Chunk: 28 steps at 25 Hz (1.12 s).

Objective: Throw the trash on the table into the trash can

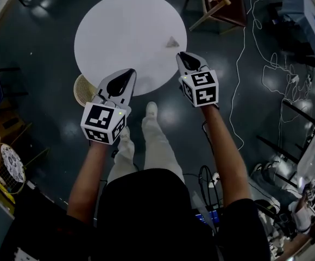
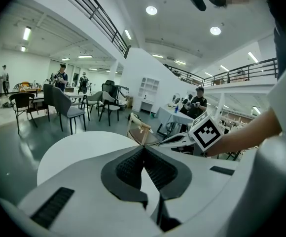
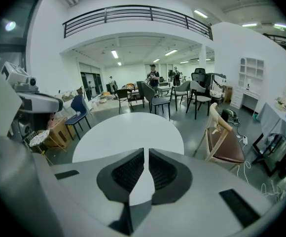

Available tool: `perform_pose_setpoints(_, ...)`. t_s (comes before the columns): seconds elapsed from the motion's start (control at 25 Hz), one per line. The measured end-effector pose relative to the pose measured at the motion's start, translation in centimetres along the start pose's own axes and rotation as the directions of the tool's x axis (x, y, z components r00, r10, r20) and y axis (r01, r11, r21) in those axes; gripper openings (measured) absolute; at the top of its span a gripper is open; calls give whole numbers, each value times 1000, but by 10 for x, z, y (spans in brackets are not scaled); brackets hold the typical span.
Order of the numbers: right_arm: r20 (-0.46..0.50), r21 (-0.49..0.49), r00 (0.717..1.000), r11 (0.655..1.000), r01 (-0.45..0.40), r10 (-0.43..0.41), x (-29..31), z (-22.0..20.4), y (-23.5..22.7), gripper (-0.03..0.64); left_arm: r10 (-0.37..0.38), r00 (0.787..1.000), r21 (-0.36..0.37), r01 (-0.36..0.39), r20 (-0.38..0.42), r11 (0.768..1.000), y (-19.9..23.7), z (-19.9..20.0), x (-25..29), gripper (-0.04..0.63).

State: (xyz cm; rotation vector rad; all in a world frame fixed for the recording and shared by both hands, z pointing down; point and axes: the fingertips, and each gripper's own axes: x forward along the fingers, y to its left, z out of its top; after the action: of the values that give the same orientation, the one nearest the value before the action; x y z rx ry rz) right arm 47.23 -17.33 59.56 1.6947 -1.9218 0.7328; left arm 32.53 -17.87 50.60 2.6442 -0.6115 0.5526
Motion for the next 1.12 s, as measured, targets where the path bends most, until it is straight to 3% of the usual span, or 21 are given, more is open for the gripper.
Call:
perform_pose_setpoints(0.32,-67,-48,997,998,27,-30,49,-29,-13,28,41,999,-40,-42,-18,998,26,-23,18,15)
perform_pose_setpoints(0.44,-91,-50,996,999,16,-20,62,-35,-15,95,45,999,-47,-46,-26,998,26,-30,22,15)
perform_pose_setpoints(0.72,-122,-88,992,996,31,-42,102,-39,-23,172,52,997,-65,-55,-48,996,34,-47,27,15)
perform_pose_setpoints(1.12,-135,-99,987,992,76,-89,132,-52,-24,176,65,996,-69,-68,-57,995,50,-56,38,15)
